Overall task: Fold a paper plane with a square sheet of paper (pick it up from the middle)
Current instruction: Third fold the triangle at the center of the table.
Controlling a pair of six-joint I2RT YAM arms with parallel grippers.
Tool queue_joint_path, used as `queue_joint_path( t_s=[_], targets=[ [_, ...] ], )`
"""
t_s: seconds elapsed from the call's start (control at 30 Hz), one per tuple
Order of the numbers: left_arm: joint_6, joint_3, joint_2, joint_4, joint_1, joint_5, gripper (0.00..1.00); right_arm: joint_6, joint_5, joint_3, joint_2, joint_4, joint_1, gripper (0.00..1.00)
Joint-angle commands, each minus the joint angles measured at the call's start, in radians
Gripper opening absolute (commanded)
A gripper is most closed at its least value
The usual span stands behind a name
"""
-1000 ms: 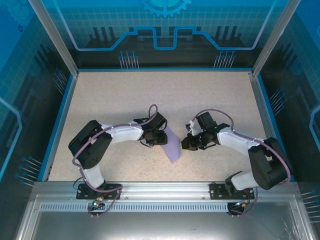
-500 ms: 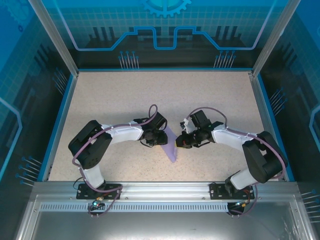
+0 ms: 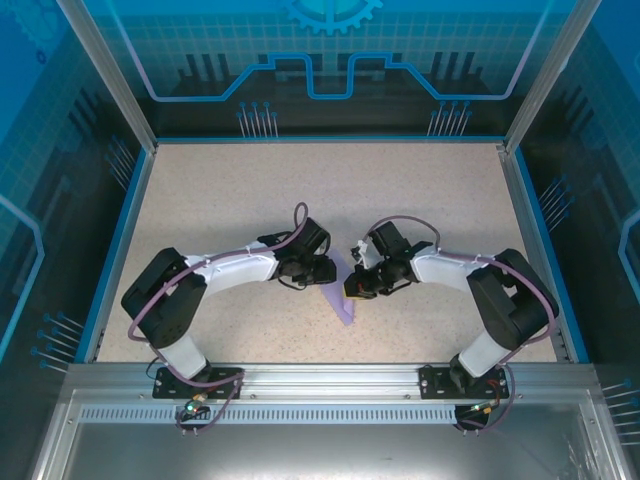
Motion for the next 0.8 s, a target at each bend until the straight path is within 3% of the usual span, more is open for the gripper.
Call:
queue_joint_path(
  t_s=[0.0, 0.77],
  targets=[
    [0.041, -0.024, -0.029, -0.034, 0.025, 0.01, 0.32, 0.014, 0.007, 0.022, 0.02, 0.016, 0.017, 0.07],
    [0.062, -0.038, 0.094, 0.04, 0.067, 0.052, 0.29, 0.034, 0.031, 0.062, 0.073, 0.024, 0.041, 0.08]
  ],
)
